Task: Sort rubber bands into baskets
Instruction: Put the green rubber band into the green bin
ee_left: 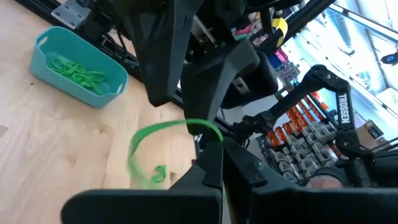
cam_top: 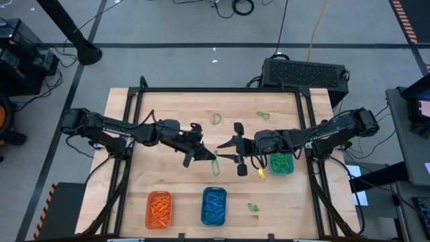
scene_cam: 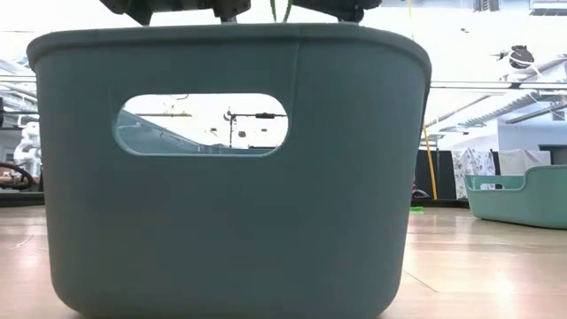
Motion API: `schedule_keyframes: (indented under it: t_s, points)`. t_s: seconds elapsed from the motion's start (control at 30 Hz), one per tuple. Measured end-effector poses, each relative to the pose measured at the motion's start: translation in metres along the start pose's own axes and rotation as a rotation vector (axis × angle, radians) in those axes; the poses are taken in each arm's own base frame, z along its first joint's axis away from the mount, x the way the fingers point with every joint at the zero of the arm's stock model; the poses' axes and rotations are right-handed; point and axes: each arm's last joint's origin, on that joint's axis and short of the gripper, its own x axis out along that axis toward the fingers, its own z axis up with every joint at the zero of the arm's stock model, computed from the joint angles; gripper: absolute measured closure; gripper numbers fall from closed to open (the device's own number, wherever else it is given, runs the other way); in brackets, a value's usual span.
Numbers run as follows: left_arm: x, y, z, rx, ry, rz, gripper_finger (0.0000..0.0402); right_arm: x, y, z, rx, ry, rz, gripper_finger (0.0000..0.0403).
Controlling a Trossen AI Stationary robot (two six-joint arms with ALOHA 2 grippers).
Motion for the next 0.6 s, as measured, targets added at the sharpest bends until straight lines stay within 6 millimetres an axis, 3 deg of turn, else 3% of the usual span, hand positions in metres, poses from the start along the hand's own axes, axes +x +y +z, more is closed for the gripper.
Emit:
schedule_keyframes:
  t_s: [0.4,0.6]
  points:
    - [0.000,0.000,0.000,0.007,-0.001,0.000,0.0400,0.013,0.005,-0.012,-0.084,0.038,0.029,0.0282]
    - [0.000,0.000,0.000,0.003,0.000,0.002,0.0400,0.013,0.005,-0.013,-0.088,0.040,0.026,0.0320]
